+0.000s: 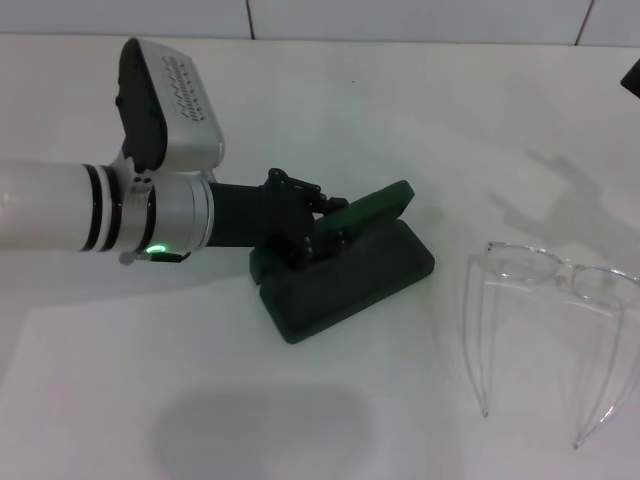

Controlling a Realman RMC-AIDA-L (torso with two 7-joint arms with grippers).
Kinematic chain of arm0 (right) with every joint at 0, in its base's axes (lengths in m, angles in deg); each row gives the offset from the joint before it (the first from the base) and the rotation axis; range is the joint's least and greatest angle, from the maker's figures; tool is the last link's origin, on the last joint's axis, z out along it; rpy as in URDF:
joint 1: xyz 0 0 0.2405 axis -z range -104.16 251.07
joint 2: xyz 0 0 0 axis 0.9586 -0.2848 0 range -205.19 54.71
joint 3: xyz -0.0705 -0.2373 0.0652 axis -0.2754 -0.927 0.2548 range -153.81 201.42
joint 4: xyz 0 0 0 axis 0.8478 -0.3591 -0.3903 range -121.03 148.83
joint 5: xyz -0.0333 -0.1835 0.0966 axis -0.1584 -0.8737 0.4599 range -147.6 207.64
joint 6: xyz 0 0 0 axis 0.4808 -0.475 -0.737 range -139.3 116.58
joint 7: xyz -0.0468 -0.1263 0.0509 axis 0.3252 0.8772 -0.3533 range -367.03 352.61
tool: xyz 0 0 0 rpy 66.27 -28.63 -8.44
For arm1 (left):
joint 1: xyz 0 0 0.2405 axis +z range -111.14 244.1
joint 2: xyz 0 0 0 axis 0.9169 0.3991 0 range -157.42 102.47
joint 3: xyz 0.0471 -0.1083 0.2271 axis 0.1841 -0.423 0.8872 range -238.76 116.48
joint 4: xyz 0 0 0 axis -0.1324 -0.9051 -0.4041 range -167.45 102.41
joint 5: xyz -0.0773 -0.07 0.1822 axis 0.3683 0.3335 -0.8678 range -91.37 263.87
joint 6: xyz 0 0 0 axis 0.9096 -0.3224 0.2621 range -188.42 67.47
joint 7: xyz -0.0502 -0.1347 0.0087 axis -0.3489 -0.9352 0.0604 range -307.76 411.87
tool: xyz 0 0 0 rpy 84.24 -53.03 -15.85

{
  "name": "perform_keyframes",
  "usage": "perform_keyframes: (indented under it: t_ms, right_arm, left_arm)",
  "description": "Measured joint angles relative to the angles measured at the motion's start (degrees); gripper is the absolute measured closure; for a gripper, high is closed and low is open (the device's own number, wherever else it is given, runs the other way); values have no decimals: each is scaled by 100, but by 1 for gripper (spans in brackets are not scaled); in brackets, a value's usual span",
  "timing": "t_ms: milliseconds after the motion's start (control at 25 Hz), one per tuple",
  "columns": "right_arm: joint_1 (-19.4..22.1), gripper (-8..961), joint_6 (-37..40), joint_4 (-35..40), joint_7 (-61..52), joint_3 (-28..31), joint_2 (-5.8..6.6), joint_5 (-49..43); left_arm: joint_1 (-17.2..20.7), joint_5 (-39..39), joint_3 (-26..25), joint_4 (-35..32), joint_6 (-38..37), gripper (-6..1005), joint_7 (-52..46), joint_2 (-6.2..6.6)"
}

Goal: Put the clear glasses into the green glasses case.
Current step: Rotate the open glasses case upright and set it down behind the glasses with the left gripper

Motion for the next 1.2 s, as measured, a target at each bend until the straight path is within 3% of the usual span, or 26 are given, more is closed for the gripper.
perform_keyframes:
  t_ms: [120,320,640,920,1200]
  right_arm:
    - [10,83,3,0,1,0,0,0]
    - [28,83,6,0,3,0,0,0]
    - [42,83,27,-16,71,9,-9,32]
    - [53,83,63,-57,168,9,-25,43]
    - [131,82,187,-221,346,86,-22,126]
  left_arm:
    - [4,-106,-1,-138,0,652,-50,-16]
    - [10,-134,-1,-360,-31,776,-75,-27]
    - [-64,-283,111,-747,-80,797,-64,-35]
    - [-282,-292,469,-772,32,796,365,-53]
    - [-447,-398,520,-783,113,797,402,-46]
